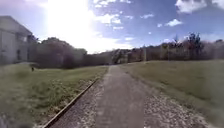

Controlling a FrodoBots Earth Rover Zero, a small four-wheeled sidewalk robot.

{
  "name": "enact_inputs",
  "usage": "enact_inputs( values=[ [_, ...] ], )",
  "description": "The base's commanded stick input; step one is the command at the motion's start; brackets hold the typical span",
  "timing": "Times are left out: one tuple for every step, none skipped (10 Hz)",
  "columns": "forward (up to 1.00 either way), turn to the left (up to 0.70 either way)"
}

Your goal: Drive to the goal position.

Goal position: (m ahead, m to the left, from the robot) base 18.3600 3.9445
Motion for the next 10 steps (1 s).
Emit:
enact_inputs(
  values=[
    [0.70,0.01],
    [0.70,0.01],
    [0.70,0.01],
    [0.70,0.01],
    [0.70,0.01],
    [0.70,0.01],
    [0.70,0.01],
    [0.70,0.01],
    [0.70,0.01],
    [0.70,0.01]
  ],
)
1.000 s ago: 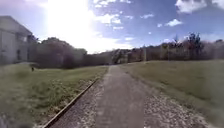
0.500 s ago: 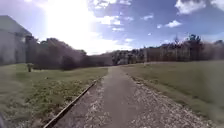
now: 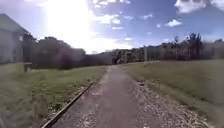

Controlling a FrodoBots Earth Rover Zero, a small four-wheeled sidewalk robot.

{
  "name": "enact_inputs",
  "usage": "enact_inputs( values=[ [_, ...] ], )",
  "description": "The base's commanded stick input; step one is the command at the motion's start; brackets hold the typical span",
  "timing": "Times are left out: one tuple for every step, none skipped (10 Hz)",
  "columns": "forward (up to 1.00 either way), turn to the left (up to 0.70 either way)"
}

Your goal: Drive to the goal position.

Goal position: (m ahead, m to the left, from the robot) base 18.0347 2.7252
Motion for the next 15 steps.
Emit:
enact_inputs(
  values=[
    [0.70,0.01],
    [0.70,0.01],
    [0.70,0.01],
    [0.70,0.01],
    [0.70,0.01],
    [0.70,0.01],
    [0.70,0.01],
    [0.70,0.01],
    [0.70,0.01],
    [0.70,0.01],
    [0.70,0.01],
    [0.70,0.01],
    [0.70,0.01],
    [0.70,0.01],
    [0.70,0.01]
  ],
)
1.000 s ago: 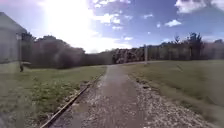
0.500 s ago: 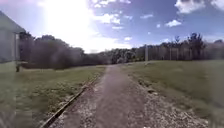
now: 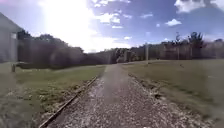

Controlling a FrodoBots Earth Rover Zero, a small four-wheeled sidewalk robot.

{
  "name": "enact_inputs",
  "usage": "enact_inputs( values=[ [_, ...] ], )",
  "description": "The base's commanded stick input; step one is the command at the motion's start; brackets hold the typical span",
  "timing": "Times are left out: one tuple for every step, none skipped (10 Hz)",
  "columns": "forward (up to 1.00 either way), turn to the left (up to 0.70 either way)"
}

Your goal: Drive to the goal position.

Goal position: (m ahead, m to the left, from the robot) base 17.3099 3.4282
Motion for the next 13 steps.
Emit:
enact_inputs(
  values=[
    [0.70,0.01],
    [0.70,0.01],
    [0.70,0.01],
    [0.70,0.01],
    [0.70,0.01],
    [0.70,0.01],
    [0.70,0.01],
    [0.70,0.01],
    [0.70,0.01],
    [0.70,0.01],
    [0.70,0.01],
    [0.70,0.01],
    [0.70,0.01]
  ],
)
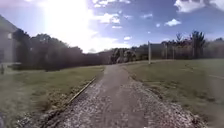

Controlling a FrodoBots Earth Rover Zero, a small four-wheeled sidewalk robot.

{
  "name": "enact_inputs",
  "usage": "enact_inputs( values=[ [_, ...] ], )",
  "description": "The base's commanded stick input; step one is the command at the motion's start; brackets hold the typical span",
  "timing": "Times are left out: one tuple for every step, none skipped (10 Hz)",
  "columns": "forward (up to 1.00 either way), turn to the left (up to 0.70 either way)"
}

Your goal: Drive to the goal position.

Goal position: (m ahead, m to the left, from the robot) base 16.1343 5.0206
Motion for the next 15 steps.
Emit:
enact_inputs(
  values=[
    [0.70,0.01],
    [0.70,0.01],
    [0.70,0.01],
    [0.70,0.01],
    [0.70,0.01],
    [0.70,0.01],
    [0.70,0.01],
    [0.70,0.01],
    [0.70,0.01],
    [0.70,0.01],
    [0.70,0.01],
    [0.70,0.01],
    [0.70,0.01],
    [0.70,0.01],
    [0.70,0.01]
  ],
)
